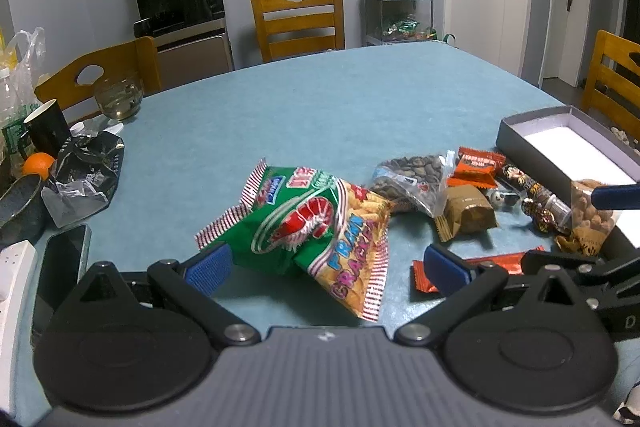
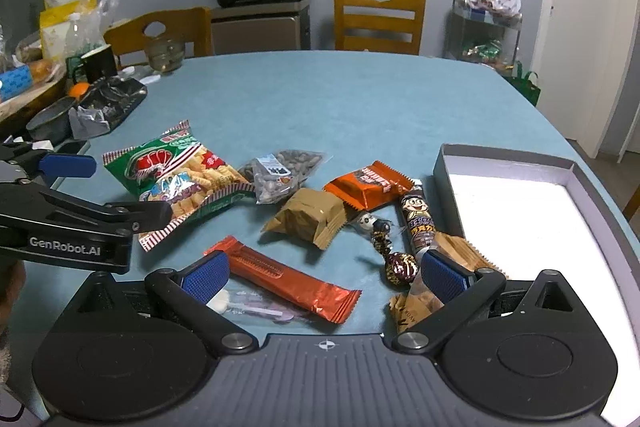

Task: Organize snacks
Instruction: 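Move left tool to the green shrimp-cracker bag while right tool approaches the orange-red bar, then close left tool on the green cracker bag while right tool grasps the orange-red bar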

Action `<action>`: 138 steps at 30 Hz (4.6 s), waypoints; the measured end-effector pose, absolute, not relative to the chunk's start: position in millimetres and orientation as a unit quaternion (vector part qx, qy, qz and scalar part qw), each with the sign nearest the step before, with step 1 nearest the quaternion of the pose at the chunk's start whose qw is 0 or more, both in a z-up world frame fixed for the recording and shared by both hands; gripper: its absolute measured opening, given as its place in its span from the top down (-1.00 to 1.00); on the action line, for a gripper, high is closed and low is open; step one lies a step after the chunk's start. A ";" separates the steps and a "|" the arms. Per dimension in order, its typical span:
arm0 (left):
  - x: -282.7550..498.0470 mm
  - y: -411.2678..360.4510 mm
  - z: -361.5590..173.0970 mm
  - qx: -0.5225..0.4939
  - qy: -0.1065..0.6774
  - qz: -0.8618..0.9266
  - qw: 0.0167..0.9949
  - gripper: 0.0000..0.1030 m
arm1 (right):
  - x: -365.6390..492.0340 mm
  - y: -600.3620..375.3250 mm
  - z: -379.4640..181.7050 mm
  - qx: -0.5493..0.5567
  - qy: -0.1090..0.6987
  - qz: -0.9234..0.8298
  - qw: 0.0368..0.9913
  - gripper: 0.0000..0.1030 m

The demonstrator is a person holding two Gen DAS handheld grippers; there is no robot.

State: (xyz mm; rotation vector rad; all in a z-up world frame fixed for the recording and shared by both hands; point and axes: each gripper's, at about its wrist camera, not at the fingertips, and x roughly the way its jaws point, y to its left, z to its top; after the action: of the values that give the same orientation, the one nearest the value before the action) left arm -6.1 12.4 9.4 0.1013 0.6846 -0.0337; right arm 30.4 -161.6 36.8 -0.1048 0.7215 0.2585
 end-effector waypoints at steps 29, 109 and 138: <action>1.5 55.6 10.5 0.017 0.368 0.032 0.929 -1.00 | 48.8 -156.0 37.2 -0.049 0.387 0.217 0.895 -1.00; 71.7 36.5 -1.5 0.066 0.318 -0.085 0.942 -1.00 | 69.5 -136.4 -3.1 -0.147 0.376 0.291 0.867 0.11; 73.0 30.8 -37.7 0.089 0.342 -0.146 0.924 -1.00 | 59.9 -138.4 -2.1 -0.150 0.363 0.306 0.867 0.54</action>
State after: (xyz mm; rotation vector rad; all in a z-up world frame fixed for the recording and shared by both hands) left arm 73.0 30.8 -37.7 0.1835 0.7010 -0.3000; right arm 59.9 -138.4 -2.1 -0.3150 0.7602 0.6408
